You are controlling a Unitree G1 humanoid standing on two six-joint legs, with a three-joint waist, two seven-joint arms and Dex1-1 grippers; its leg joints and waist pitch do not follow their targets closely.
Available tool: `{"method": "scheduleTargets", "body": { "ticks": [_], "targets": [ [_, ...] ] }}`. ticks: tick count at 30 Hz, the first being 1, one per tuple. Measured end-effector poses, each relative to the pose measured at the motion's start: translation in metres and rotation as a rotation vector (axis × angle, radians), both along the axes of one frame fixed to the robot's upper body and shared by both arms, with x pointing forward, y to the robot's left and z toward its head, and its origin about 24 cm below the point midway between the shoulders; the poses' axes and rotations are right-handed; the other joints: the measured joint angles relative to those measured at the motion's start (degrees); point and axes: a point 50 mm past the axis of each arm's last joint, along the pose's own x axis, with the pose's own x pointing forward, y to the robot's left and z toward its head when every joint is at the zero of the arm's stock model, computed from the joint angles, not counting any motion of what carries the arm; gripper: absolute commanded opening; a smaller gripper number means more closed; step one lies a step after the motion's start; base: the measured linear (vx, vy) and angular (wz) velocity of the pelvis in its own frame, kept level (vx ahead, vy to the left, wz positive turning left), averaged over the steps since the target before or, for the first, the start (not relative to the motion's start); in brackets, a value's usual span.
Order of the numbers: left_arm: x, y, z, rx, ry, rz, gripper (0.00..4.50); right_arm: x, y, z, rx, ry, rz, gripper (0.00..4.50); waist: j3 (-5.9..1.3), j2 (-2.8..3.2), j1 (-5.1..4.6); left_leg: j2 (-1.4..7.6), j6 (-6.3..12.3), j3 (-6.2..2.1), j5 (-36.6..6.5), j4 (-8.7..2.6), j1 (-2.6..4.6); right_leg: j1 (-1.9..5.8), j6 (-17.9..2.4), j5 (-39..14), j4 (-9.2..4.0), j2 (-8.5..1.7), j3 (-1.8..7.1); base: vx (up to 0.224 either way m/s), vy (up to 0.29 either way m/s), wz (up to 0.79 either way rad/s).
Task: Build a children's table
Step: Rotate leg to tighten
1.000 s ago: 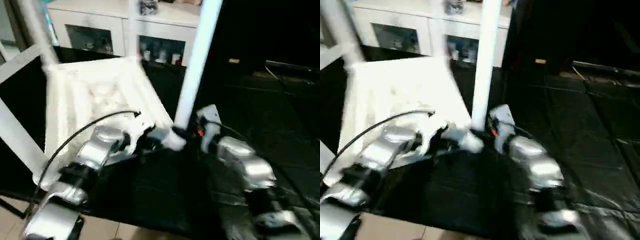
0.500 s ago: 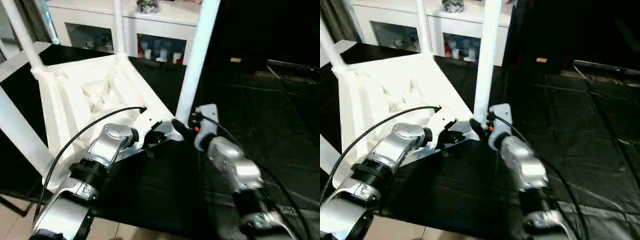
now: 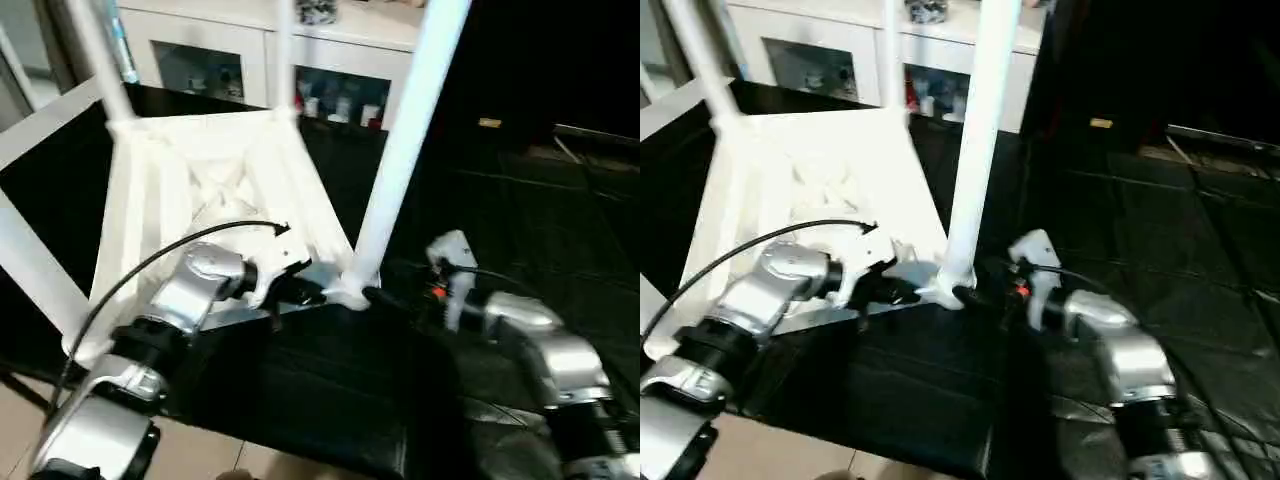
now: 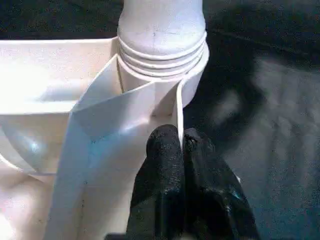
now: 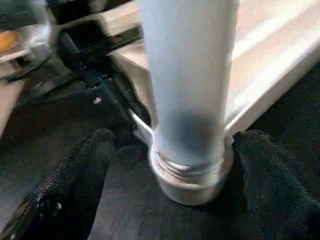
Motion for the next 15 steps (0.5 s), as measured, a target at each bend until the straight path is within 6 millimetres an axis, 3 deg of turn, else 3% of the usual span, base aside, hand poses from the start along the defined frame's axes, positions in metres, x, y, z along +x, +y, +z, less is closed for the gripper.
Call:
{"method": "scheduleTargets", "body": {
  "ticks": [6,8,15],
  "targets": [
    [-0.008,0.005,0.001,0.023,0.038,-0.140,0.00,-0.007,0.005,0.006,0.014,0.031,0.229,4.17,0.00,0.00,1.35,-0.01,0.13,0.07,0.0,0.17,-0.06,0.04,0.0,0.0,0.08,-0.24,-0.18,0.000,0.000,0.00],
    [-0.010,0.003,0.001,0.029,0.040,-0.182,0.00,-0.008,0.008,0.005,0.014,0.046,0.271,3.89,0.00,-0.04,1.98,-0.03,0.12,0.14,0.0,0.18,-0.07,0.06,0.0,0.0,0.11,-0.36,-0.26,0.000,0.000,0.00],
    [-0.013,0.000,0.001,0.052,0.029,-0.266,0.00,-0.004,0.016,0.007,0.006,0.072,0.371,3.31,-0.03,-0.18,2.26,-0.11,0.17,0.37,0.1,0.28,-0.13,0.08,0.0,0.0,0.26,-0.65,-0.34,0.000,0.000,0.00]
  ]
}}
